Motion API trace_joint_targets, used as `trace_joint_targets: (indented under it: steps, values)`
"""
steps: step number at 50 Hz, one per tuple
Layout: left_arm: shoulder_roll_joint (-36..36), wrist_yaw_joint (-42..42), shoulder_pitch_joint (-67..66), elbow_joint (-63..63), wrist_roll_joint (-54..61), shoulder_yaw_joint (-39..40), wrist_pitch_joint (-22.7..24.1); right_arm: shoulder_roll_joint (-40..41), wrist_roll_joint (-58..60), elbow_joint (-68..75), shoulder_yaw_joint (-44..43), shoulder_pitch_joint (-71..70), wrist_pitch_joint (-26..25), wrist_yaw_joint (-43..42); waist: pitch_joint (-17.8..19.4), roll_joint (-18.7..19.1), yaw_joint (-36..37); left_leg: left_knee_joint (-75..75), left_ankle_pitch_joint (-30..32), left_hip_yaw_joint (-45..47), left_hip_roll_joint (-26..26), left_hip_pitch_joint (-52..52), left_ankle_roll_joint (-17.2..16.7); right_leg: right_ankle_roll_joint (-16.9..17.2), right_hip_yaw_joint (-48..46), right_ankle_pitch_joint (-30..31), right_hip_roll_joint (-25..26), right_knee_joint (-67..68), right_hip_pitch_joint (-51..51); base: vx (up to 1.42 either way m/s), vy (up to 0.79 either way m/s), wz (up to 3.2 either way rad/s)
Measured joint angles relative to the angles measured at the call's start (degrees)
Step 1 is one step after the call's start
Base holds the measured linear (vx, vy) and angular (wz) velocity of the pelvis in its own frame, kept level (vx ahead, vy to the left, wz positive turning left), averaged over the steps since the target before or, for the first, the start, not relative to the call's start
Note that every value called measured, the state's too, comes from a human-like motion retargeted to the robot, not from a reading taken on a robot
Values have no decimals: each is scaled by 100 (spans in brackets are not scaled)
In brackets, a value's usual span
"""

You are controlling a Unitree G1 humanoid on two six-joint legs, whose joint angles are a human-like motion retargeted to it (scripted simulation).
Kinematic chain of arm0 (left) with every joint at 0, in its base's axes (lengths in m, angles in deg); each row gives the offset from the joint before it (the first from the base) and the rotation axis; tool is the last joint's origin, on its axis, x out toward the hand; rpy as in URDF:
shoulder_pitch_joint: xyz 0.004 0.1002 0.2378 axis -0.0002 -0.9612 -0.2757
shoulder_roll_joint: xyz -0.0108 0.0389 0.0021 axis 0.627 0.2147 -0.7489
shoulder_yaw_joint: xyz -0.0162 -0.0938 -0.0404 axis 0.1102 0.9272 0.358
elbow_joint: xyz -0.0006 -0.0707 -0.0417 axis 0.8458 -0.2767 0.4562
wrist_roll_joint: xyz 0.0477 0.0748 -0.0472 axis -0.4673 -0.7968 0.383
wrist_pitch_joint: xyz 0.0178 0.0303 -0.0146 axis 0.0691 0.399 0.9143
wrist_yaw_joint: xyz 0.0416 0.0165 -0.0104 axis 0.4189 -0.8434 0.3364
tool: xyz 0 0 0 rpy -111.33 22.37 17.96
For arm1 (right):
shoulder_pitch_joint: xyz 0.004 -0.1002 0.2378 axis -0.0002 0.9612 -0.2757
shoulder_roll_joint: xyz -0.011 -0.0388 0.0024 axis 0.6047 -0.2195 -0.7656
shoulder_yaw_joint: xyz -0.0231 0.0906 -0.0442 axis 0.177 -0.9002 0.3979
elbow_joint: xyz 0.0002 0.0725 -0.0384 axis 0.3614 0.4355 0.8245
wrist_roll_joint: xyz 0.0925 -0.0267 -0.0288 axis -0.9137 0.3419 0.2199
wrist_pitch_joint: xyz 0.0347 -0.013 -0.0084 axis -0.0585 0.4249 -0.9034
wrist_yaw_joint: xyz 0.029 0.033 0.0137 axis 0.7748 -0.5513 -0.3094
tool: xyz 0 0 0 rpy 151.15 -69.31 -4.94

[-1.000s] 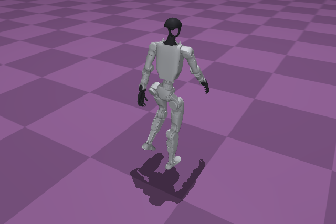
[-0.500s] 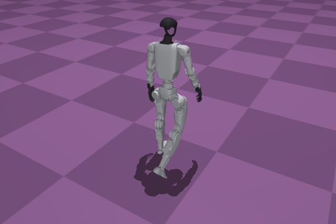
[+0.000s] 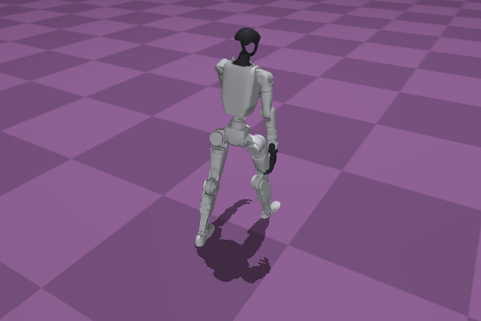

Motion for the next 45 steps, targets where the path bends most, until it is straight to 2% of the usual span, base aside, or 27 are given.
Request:
trace_joint_targets:
  steps: [2,5,7,9,12,15,19,23,25,29,32,35,37,40,45]
  values:
    - [-118,149,-386,-73,-177,8,3,60,47,55,66,-147,29,27,-119,-81,156,249,263,-20,-54,69,95,-27,-67,193,-60,0,220,76,-26,-18]
    - [-315,366,-1111,-358,-565,-6,-10,135,10,88,290,-432,123,-94,-231,-313,454,1059,943,43,-208,-5,329,35,-28,22,-219,0,690,78,-28,-27]
    - [-443,498,-1688,-642,-790,-24,-48,156,-114,51,501,-659,203,-302,-308,-513,664,2205,1405,164,-326,-478,535,19,97,-242,-368,5,988,74,-27,-24]
    - [-556,568,-2275,-966,-879,-20,-99,133,-242,-23,677,-942,284,-582,-442,-632,846,3667,1622,303,-341,-1335,713,-84,173,-464,-455,61,1114,67,-24,-10]
    - [-662,523,-3067,-1510,-812,58,-223,34,-325,-198,801,-1490,346,-990,-526,-716,1179,5390,1434,540,-236,-2578,976,-273,297,-718,-432,190,1205,61,-20,-25]
    - [-672,453,-3737,-2092,-787,256,-391,-88,-307,-399,841,-2141,354,-1245,-417,-852,1612,6081,878,880,-157,-3390,1263,-385,495,-925,-398,274,1376,59,-16,-62]
    - [-610,435,-4526,-2621,-774,501,-578,-251,-292,-722,870,-3033,360,-1421,-229,-1023,2170,5465,664,1275,-193,-4043,1368,-416,819,-1200,-382,362,1599,57,-9,-84]
    - [-591,393,-5282,-2590,-430,553,-644,-384,-365,-1193,843,-3763,389,-1591,-52,-1009,2654,3323,1179,1488,-216,-4131,1205,-391,1160,-1414,-242,394,1866,58,-2,-96]
    - [-615,382,-5597,-2413,-157,566,-597,-421,-404,-1468,799,-4035,441,-1652,41,-861,2877,1832,1520,1639,-93,-3901,1041,-361,1345,-1510,-37,394,2067,63,5,-107]
    - [-742,548,-5949,-2064,111,681,-425,-409,-491,-1974,734,-4284,646,-1617,218,-418,3119,-412,1727,2083,236,-3388,388,-262,1627,-1695,417,379,2696,69,12,-83]
    - [-824,782,-5911,-1979,28,727,-385,-319,-483,-2188,783,-4206,730,-1433,200,-354,3094,-806,1543,2229,269,-3343,94,-208,1728,-1774,460,435,3012,71,17,-30]
    - [-819,932,-5607,-2053,-148,664,-388,-144,-315,-2199,878,-3884,722,-1190,10,-434,2988,-806,1645,2206,206,-3239,91,-240,1820,-1732,413,628,3134,73,20,-8]
    - [-774,954,-5279,-2155,-322,546,-331,-1,-167,-2090,962,-3531,736,-1052,-145,-455,2866,-806,1768,2164,172,-3037,115,-276,1868,-1513,420,882,3191,76,22,6]
    - [-677,892,-4672,-2308,-640,281,-148,210,-2,-1792,1100,-2858,817,-895,-361,-375,2604,-802,1680,2045,183,-2613,106,-344,1853,-809,526,1604,3176,78,24,24]
    - [-433,514,-3366,-2311,-1111,-186,-11,378,56,-1058,1192,-1640,794,-792,-730,-34,1982,-426,1055,1613,406,-2227,111,-497,1381,376,783,4555,1814,69,23,51]
